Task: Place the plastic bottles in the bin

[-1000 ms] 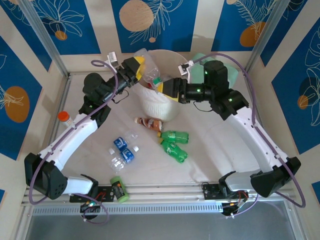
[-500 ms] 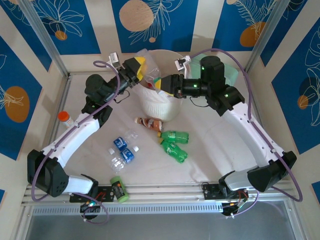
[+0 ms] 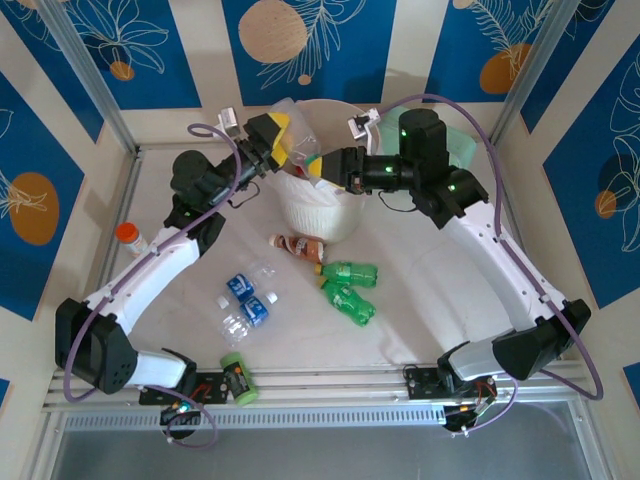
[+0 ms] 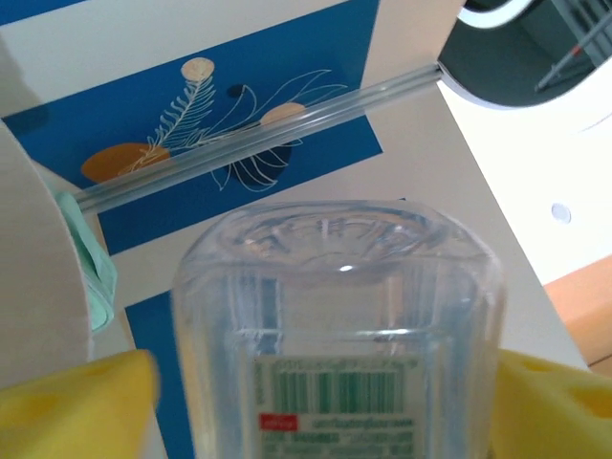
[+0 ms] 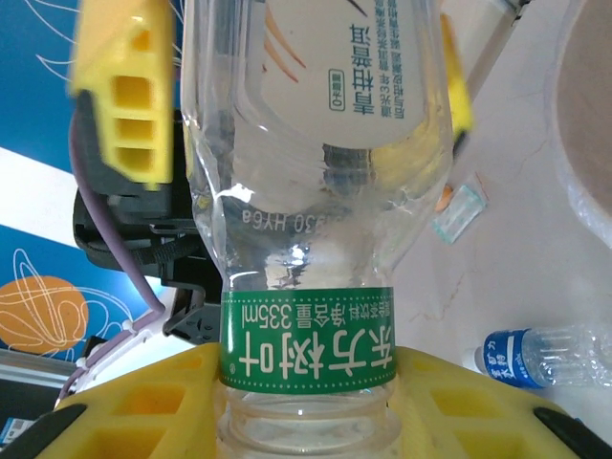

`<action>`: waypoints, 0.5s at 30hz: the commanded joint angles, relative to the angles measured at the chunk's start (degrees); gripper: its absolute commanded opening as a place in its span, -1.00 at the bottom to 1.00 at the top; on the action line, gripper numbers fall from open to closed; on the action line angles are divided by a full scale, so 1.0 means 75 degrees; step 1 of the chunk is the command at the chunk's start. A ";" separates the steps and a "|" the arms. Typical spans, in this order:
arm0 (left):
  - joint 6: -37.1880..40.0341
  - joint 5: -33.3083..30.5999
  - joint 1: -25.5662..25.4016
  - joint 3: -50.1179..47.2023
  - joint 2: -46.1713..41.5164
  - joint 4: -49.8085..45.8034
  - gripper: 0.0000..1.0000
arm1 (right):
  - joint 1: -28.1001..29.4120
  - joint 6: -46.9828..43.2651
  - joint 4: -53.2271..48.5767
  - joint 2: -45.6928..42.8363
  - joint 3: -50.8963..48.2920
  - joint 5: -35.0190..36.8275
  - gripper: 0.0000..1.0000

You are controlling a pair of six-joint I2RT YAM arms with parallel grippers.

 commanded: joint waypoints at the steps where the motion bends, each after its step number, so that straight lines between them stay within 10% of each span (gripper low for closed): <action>1: 0.0722 0.0177 0.0232 0.0261 -0.0215 -0.0823 1.00 | -0.0004 -0.0295 -0.0457 0.0117 0.0449 0.0397 -0.38; 10: 0.4016 -0.1389 0.0767 0.1389 -0.1358 -0.7276 1.00 | -0.0238 -0.1288 -0.3060 0.1520 0.2277 0.2537 -0.40; 15: 0.4662 -0.2106 0.0867 0.0939 -0.2019 -0.8621 1.00 | -0.0252 -0.1721 -0.3842 0.2356 0.3062 0.3513 -0.42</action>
